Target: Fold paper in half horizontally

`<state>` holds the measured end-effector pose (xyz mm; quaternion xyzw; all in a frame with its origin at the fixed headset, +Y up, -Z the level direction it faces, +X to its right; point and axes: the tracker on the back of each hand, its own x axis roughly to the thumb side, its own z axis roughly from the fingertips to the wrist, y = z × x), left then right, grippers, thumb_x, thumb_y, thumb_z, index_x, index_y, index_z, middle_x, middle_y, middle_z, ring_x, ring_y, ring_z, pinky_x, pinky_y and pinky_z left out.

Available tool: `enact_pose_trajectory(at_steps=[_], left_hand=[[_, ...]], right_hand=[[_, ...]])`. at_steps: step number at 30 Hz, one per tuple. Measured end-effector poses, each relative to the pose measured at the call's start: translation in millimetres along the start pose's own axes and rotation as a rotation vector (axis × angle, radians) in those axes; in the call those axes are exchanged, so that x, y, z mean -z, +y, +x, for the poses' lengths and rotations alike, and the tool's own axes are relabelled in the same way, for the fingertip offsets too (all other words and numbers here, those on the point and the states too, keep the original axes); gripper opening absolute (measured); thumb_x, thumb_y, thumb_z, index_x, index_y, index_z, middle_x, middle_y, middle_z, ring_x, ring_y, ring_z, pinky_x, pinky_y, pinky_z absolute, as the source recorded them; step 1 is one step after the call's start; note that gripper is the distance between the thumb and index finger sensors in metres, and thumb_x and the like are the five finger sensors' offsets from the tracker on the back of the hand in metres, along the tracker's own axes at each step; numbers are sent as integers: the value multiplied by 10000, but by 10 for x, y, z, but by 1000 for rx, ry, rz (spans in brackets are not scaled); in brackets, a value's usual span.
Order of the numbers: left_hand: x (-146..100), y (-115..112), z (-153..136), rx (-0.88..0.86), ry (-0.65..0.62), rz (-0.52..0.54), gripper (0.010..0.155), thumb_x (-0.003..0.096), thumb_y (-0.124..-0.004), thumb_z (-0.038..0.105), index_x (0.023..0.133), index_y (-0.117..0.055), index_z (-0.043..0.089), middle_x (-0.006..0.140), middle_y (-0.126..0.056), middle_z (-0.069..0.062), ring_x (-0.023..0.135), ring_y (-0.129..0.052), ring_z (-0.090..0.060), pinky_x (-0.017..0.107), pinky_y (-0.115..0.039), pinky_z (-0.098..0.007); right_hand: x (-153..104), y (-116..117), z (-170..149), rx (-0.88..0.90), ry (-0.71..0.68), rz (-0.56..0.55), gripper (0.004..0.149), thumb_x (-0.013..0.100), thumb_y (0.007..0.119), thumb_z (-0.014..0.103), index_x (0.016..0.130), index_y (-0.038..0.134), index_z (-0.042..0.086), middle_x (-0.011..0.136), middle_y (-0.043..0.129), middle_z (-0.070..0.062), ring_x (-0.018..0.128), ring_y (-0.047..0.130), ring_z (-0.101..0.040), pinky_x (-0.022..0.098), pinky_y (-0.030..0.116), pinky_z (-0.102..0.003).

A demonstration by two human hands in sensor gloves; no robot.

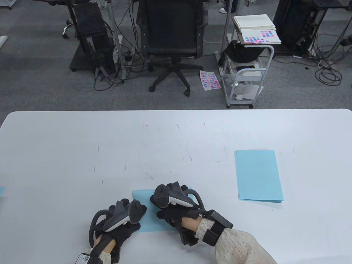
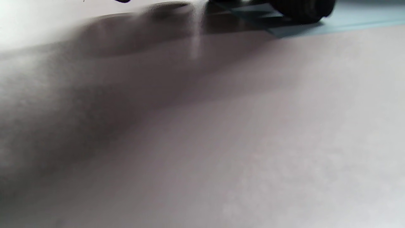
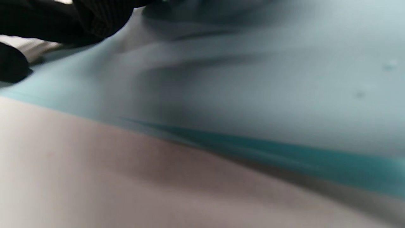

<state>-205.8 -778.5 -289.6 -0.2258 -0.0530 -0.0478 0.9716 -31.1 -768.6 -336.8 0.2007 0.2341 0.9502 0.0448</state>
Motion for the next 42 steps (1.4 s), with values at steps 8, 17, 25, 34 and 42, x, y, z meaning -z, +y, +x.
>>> enact_pose_trajectory(at_steps=[8,17,25,34,42], left_hand=[[-33,0,34,26,-4,5,674,383,-703,504,983,-409,588,1149,-363,262,1152,-354,-144,867,-444,-505],[-31,4,25,17,6,0,672,378,-711,508,972,-413,604,1143,-364,281,1153,-361,-141,868,-448,-502],[-23,13,-7,-8,12,-14,665,369,-720,519,955,-423,625,1128,-365,302,1150,-383,-125,866,-459,-496],[-23,20,-21,-17,15,-27,661,368,-720,522,947,-421,633,1120,-355,307,1149,-389,-116,867,-462,-493],[-20,24,-26,-19,17,-34,658,368,-721,521,944,-421,634,1117,-351,307,1146,-387,-114,866,-463,-493]], right_hand=[[19,73,4,-27,18,16,668,494,681,428,1074,353,381,1189,190,114,1083,89,-331,717,112,-677],[63,92,8,-29,31,32,681,492,684,431,1072,330,386,1188,206,115,1082,86,-329,717,96,-674],[83,42,-7,-58,54,48,695,478,712,441,1066,341,406,1184,227,148,1085,79,-323,718,80,-669],[82,12,-86,-57,81,51,697,473,726,439,1061,351,416,1180,243,166,1087,86,-322,720,72,-664],[58,-6,-180,-60,108,46,694,471,730,436,1058,360,416,1176,257,165,1088,97,-320,721,72,-664]])
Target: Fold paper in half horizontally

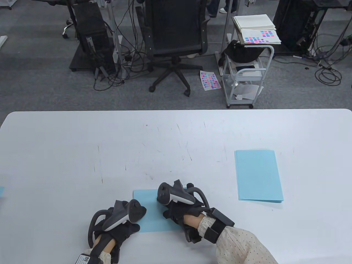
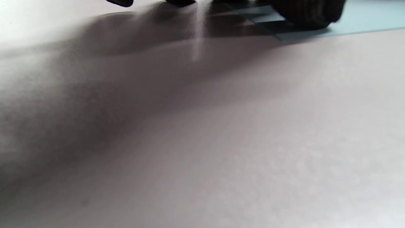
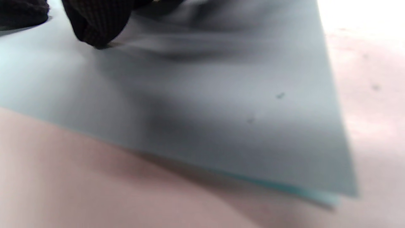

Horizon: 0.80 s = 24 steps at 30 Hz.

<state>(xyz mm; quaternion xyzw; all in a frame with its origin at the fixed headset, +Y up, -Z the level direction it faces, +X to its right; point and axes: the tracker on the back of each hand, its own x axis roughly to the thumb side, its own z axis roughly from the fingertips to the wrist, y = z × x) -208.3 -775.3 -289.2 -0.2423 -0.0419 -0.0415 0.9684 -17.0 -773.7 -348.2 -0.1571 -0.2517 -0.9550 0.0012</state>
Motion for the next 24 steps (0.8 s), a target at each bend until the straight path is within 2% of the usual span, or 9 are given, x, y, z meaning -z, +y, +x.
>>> enact_pose_trajectory(at_steps=[24], left_hand=[[-2,-1,2,-7,4,-6,656,368,-717,521,939,-417,643,1114,-342,316,1143,-378,-107,867,-459,-491]], right_hand=[[-47,-13,-401,33,100,-9,679,470,734,434,1049,380,427,1168,286,170,1090,111,-320,722,71,-662]])
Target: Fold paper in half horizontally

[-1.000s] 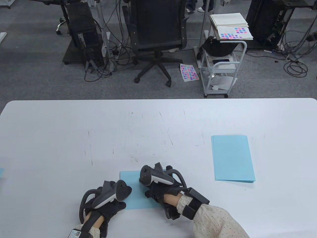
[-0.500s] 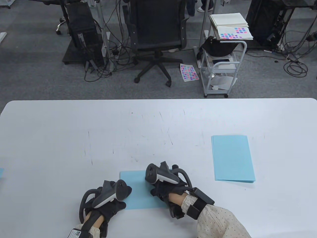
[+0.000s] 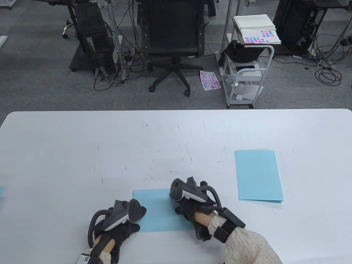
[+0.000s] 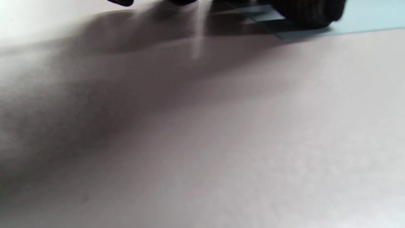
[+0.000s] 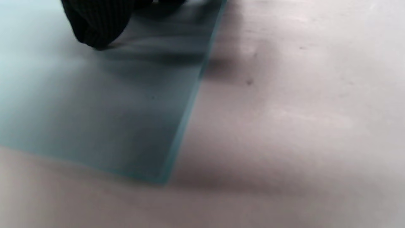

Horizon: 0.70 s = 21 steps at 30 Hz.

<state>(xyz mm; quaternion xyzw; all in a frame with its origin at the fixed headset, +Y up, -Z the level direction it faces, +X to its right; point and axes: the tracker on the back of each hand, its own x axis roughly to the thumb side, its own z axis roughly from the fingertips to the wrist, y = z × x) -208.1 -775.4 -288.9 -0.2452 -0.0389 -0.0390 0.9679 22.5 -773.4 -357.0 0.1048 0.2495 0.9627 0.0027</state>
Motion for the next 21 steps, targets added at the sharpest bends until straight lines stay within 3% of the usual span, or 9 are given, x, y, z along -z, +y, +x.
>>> enact_pose_trajectory(at_steps=[21], left_hand=[[10,7,-10,-1,2,-3,657,366,-717,521,936,-416,646,1111,-339,321,1142,-376,-107,868,-460,-489]], right_hand=[[12,-27,-279,37,69,5,671,470,732,442,1041,381,442,1161,296,170,1092,134,-318,731,91,-655]])
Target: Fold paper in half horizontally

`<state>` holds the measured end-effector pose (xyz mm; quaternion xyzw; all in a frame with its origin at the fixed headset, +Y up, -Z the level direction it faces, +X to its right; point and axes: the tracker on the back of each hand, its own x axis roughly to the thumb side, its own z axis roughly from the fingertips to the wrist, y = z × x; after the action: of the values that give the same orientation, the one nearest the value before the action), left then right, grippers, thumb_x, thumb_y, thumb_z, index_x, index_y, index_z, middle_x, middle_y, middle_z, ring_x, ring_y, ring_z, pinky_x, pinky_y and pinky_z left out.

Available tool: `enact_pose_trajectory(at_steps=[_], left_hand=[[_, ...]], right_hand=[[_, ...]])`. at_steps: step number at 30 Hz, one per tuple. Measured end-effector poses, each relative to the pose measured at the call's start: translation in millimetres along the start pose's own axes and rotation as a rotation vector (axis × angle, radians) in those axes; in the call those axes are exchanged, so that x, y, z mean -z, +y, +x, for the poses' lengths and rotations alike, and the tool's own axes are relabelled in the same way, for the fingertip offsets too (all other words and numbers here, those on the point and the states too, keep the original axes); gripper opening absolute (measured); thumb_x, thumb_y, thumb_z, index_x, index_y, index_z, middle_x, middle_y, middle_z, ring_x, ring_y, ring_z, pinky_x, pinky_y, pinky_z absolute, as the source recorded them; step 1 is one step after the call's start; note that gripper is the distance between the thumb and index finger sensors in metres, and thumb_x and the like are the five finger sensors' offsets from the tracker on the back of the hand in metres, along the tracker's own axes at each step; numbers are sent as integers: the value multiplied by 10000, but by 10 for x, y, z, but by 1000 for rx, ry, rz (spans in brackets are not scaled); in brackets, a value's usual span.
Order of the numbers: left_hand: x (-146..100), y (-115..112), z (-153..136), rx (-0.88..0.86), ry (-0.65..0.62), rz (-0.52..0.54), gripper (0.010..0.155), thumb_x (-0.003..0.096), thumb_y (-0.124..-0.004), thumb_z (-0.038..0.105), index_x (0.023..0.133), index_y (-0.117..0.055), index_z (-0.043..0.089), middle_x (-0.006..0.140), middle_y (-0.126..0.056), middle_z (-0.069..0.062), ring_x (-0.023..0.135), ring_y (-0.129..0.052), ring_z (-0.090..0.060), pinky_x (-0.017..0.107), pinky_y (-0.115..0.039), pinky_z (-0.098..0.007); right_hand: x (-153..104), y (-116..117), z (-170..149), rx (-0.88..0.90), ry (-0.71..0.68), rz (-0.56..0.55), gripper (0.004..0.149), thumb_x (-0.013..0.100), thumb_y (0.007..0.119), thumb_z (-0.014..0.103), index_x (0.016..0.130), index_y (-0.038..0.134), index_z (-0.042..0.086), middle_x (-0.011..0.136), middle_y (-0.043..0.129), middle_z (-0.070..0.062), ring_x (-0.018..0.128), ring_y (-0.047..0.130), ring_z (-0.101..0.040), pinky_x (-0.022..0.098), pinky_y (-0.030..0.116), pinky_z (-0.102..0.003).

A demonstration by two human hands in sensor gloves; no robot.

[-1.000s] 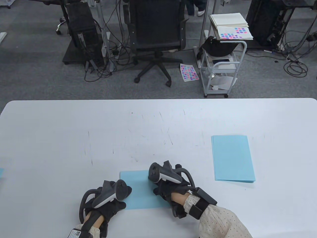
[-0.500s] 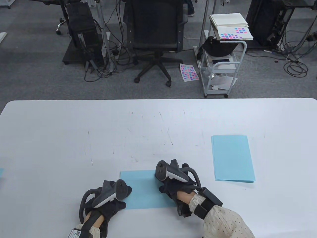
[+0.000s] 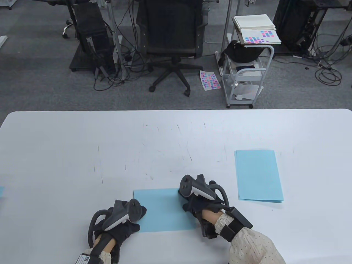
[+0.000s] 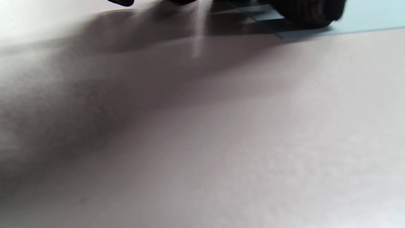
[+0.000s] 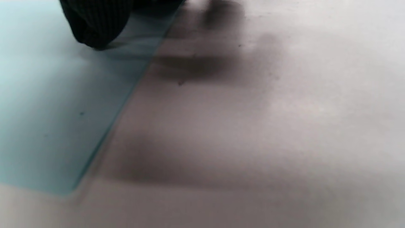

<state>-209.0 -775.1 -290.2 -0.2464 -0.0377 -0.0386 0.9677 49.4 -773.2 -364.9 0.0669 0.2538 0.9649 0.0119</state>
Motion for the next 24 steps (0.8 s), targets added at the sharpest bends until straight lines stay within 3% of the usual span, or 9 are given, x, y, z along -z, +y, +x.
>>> enact_pose_trajectory(at_steps=[13,18,24], left_hand=[[2,0,1,2,-2,-2,655,366,-717,520,935,-417,647,1110,-339,320,1141,-376,-108,868,-462,-488],[5,3,5,7,-4,-3,655,368,-716,518,936,-416,642,1111,-338,316,1141,-376,-112,869,-462,-487],[6,5,18,24,-3,1,655,366,-713,512,935,-414,641,1114,-337,314,1143,-382,-117,868,-466,-488]], right_hand=[[-18,-12,-74,-7,16,18,684,474,701,471,1049,332,438,1169,266,156,1089,122,-324,730,96,-655],[-227,-42,-4,-9,-62,-41,707,470,706,466,1058,317,422,1189,210,114,1086,97,-340,726,97,-663],[-423,159,60,-39,-146,-18,682,473,706,454,1054,351,433,1188,216,124,1086,98,-338,726,102,-661]])
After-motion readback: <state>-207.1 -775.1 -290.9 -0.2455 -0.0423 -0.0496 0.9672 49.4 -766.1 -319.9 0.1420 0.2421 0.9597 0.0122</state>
